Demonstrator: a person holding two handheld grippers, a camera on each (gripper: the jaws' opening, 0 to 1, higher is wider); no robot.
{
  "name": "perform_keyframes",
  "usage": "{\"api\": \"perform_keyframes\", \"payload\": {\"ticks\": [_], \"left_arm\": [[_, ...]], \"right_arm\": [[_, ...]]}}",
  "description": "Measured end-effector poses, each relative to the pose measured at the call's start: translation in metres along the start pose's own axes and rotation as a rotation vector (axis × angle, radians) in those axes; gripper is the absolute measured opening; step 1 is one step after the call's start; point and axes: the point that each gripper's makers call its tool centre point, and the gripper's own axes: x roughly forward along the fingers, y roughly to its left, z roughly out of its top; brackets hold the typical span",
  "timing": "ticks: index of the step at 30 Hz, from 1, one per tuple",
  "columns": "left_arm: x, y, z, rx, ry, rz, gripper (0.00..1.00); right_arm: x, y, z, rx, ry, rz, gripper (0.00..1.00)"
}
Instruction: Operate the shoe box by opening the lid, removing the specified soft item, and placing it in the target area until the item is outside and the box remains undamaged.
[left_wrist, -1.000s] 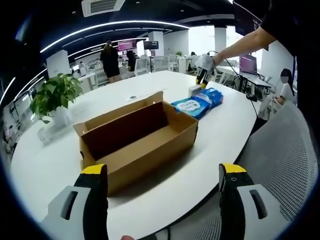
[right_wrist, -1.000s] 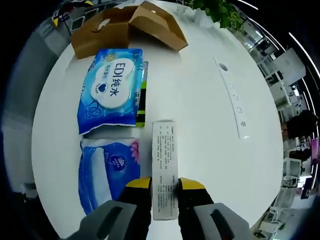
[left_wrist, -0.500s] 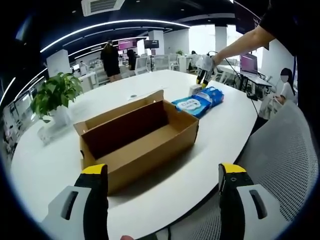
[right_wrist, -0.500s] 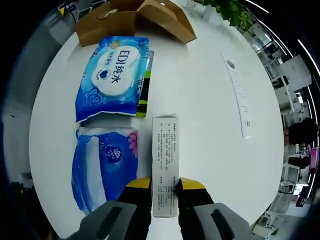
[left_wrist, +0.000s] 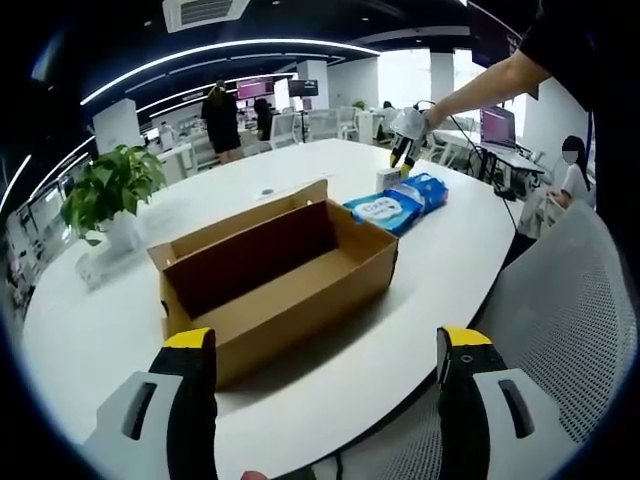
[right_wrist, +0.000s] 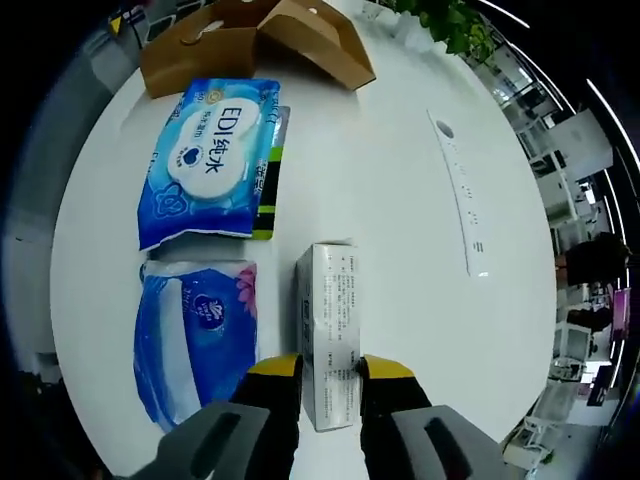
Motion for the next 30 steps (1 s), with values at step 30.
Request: {"api": "perform_keyframes", "payload": {"ticks": [30], "left_arm": [[-0.0003, 0.0029, -0.0006, -0.002, 0.002, 0.008, 0.94]], "right_arm": [[-0.0016, -0.0007, 0.0040, -0.050, 0.007, -0.004, 0.16]]}}
